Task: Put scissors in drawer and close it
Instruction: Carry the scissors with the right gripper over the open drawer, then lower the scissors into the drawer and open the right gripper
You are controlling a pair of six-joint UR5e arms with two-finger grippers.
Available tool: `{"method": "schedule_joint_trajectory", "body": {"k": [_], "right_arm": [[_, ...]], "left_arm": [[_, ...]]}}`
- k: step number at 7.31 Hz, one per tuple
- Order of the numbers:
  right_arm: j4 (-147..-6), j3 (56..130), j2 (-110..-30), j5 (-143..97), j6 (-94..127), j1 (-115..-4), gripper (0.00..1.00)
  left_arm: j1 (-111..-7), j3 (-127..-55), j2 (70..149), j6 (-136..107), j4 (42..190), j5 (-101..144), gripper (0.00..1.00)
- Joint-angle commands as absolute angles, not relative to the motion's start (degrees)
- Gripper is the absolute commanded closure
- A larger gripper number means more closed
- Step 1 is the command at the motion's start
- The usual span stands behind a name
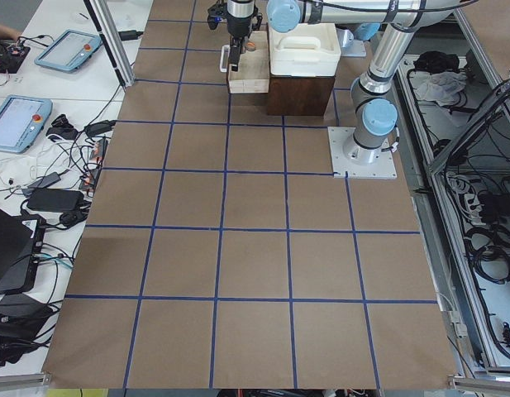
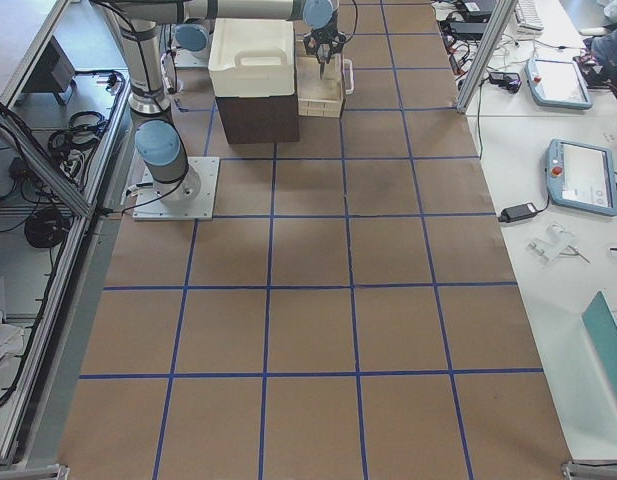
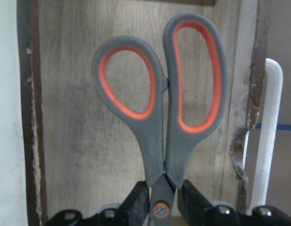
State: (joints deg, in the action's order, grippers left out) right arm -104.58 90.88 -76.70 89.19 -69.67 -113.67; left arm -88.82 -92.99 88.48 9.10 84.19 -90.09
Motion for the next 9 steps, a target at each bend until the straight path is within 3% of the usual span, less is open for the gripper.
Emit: {"method": "schedule_joint_trajectory", "body": {"k": [1,2,3,4,9], "right_arm": [[-104.8,90.9,-75.1,89.3,-68.6,-115.0,0.84],[-104.8,91.0,-75.1,89.1,-68.4,-115.0,0.54],[-104.5,91.3,-75.4,89.2,-68.4,-115.0,0.32],[-104.7,91.1,-75.6,89.2,-68.4,-115.0,0.00],[-102.1,90.7,-88.5,91.6,-33.6,-109.7,0.00]], "left_arm": [[-88.9,-93.0,88.7,9.1,84.0,-89.9,0.00],[-88.9,-93.1,88.3,9.0,84.1,-89.8,0.00],[-88.8,-93.1,88.3,9.0,84.0,-89.8,0.00],[-88.8,-93.0,88.3,8.7,84.0,-89.9,0.00],[-88.9,-93.3,88.6,8.0,84.0,-89.9,0.00]]}}
